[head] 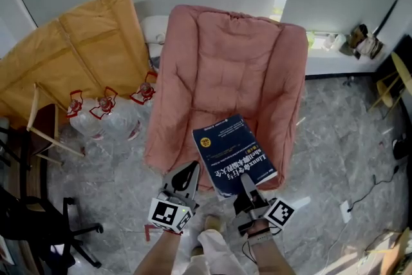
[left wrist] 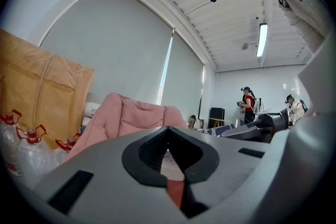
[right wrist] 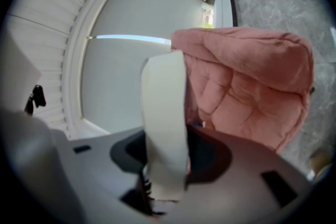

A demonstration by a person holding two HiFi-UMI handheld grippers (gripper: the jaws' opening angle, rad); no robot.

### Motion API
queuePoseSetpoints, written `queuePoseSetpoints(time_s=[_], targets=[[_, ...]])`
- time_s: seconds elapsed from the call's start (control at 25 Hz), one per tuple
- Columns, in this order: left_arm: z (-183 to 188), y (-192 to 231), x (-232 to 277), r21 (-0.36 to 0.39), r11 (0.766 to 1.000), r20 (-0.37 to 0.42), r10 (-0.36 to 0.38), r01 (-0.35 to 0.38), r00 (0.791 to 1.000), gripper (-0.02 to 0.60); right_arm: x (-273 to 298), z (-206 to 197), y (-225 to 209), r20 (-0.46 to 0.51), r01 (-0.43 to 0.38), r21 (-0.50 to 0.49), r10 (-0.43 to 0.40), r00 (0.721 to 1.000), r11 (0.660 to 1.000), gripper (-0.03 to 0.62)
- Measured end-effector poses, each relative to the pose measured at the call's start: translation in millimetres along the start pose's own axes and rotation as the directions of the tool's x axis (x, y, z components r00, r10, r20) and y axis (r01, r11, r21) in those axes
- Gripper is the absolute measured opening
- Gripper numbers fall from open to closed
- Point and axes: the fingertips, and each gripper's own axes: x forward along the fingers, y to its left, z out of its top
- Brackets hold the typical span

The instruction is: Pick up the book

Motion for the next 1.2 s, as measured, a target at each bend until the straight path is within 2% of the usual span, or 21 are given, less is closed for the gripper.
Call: queuePoseSetpoints(time_s=[0.48, 1.2], targets=[[28, -6, -4, -0.005, 1.000, 0.010, -0.017, 0.017, 1.000, 0.008, -8, 2, 29, 0.002, -0.022, 0.027, 0.022, 1.000, 0.999, 0.178], [63, -13, -1, 0.009, 0.999, 0.027, -0.036, 0.036, 0.999, 0.008, -15, 16, 73, 0.008, -0.060, 0.001, 0.060, 0.998, 0.998, 0.178]])
